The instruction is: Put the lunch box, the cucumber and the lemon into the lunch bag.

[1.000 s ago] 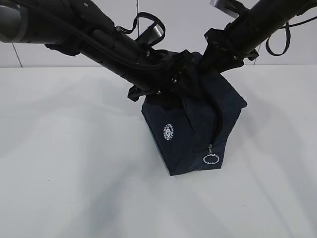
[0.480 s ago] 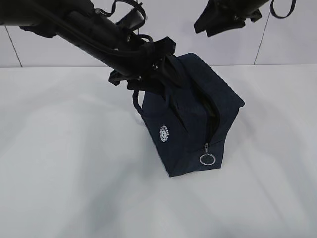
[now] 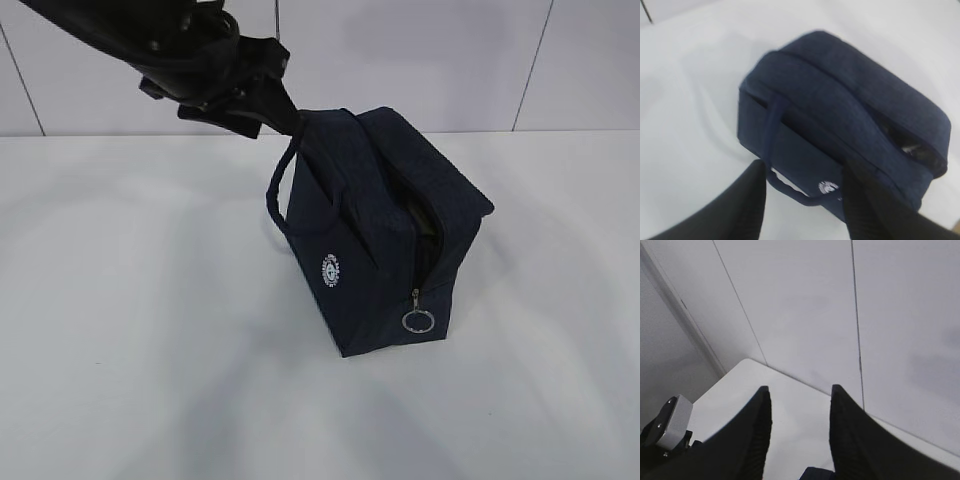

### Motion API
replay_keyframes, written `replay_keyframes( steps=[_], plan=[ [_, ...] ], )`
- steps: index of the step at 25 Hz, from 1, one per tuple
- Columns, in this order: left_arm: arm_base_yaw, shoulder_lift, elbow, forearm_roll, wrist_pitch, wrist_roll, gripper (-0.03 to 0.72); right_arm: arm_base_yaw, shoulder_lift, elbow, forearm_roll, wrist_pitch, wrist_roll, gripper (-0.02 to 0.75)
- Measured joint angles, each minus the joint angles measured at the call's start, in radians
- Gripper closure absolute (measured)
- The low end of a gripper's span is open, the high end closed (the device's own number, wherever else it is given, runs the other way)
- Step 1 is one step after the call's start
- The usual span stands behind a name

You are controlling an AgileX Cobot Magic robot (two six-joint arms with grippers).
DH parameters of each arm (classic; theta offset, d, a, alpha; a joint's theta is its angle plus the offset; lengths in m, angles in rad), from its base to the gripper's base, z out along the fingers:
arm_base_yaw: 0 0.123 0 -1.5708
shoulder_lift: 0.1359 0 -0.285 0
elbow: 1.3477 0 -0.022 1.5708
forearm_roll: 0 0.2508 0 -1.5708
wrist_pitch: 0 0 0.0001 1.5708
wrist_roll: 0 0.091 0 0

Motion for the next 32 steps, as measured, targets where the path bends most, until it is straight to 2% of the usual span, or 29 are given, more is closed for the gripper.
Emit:
replay_keyframes(
  steps=[5, 8, 21, 27, 32],
  plan=[
    [0.000, -0.083, 0.000, 0.126, -0.036, 0.000, 0.329, 0.000, -0.098, -0.104, -0.008, -0.006, 0.005, 0.434],
    [0.000, -0.134, 0.000, 0.179, -0.063, 0.000, 0.329, 0.000, -0.166, -0.126, -0.051, -0.006, 0.007, 0.435],
    [0.000, -0.332, 0.000, 0.309, -0.104, 0.000, 0.329, 0.000, -0.536, -0.133, -0.296, 0.022, 0.026, 0.435],
    [-0.007, -0.442, 0.000, 0.326, -0.104, 0.000, 0.329, 0.000, -0.746, 0.007, -0.390, 0.022, 0.038, 0.435],
    [-0.072, -0.514, 0.000, 0.362, -0.088, 0.000, 0.329, 0.000, -0.933, 0.237, -0.446, 0.023, 0.048, 0.435]
  ],
)
